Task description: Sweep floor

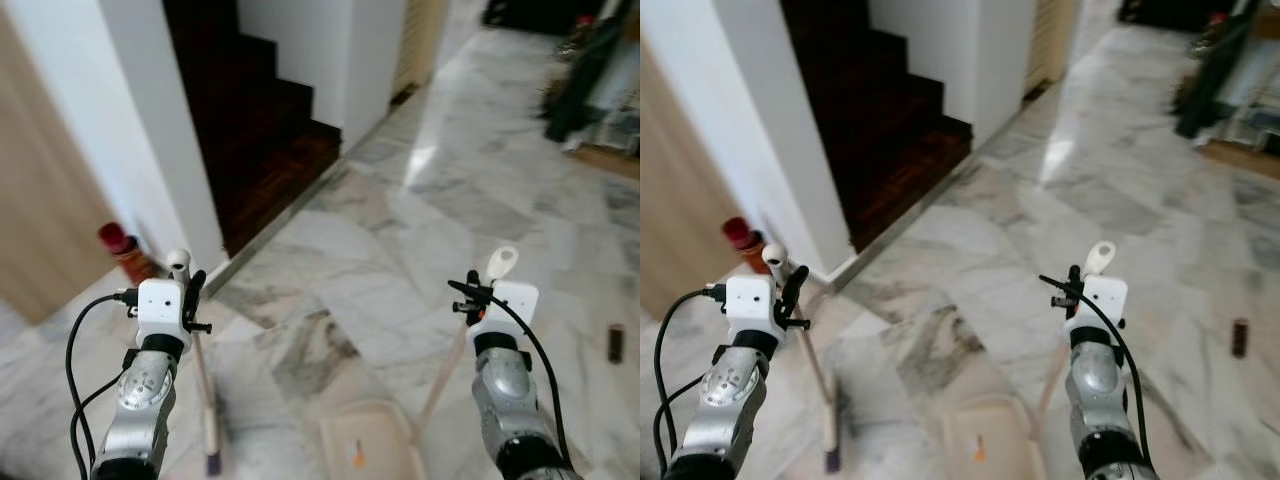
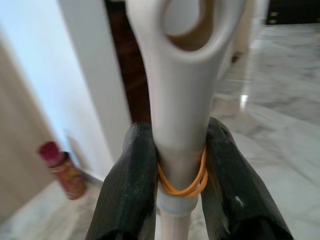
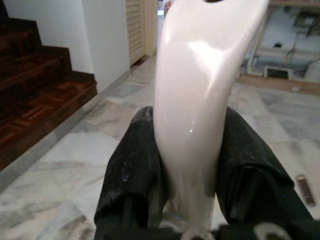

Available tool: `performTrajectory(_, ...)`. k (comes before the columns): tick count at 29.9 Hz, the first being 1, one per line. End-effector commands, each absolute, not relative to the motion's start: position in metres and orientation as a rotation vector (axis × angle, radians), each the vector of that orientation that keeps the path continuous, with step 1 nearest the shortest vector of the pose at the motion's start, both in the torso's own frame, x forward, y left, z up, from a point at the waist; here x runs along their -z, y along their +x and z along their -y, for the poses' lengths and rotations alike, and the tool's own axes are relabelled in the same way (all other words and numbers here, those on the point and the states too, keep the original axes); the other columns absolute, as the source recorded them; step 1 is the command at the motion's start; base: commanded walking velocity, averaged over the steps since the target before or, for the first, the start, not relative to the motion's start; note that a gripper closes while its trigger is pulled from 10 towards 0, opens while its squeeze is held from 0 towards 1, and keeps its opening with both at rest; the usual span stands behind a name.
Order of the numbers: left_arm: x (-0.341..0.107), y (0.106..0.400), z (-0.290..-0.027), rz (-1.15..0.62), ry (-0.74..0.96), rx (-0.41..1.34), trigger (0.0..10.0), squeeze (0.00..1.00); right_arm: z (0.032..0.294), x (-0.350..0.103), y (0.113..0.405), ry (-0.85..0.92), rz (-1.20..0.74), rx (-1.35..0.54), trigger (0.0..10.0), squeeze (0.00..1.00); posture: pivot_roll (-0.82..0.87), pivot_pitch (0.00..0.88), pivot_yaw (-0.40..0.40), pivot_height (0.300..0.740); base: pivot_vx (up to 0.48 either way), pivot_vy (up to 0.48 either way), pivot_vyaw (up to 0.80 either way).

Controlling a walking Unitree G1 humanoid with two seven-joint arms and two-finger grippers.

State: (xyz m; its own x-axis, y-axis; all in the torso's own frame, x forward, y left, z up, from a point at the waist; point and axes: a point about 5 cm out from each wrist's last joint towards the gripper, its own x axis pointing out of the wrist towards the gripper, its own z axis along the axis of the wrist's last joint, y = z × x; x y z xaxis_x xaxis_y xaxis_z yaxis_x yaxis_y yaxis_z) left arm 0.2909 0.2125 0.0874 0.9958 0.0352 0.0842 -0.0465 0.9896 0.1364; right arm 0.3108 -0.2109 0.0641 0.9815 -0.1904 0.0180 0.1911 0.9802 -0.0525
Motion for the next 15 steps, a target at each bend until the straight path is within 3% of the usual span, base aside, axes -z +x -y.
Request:
performTrajectory(1, -0.096, 0.295, -0.2123, 0.122, 0.159, -0.033, 10.0, 0.0, 0.2065, -0.0706, 0.3152, -0.033, 0.046, 0.189, 10.0, 0.0, 0.08, 0.0, 0.046, 0.74, 0.0, 0.0, -0.79)
performTrajectory(5, -0.0968, 0.2967, -0.2113, 0.126, 0.158, -0.033, 10.0, 0.0, 0.2062, -0.0716, 0.3166, -0.032, 0.048, 0.188, 10.0, 0.0, 0.08, 0.0, 0.043, 0.74, 0.0, -0.283, -0.79)
performTrajectory(15, -0.0965, 0.2959, -0.2108, 0.129, 0.16, -0.028, 10.0, 0.0, 0.2051, -0.0709, 0.3168, -0.029, 0.047, 0.188, 10.0, 0.0, 0.08, 0.0, 0.045, 0.74, 0.0, 0.0, -0.79)
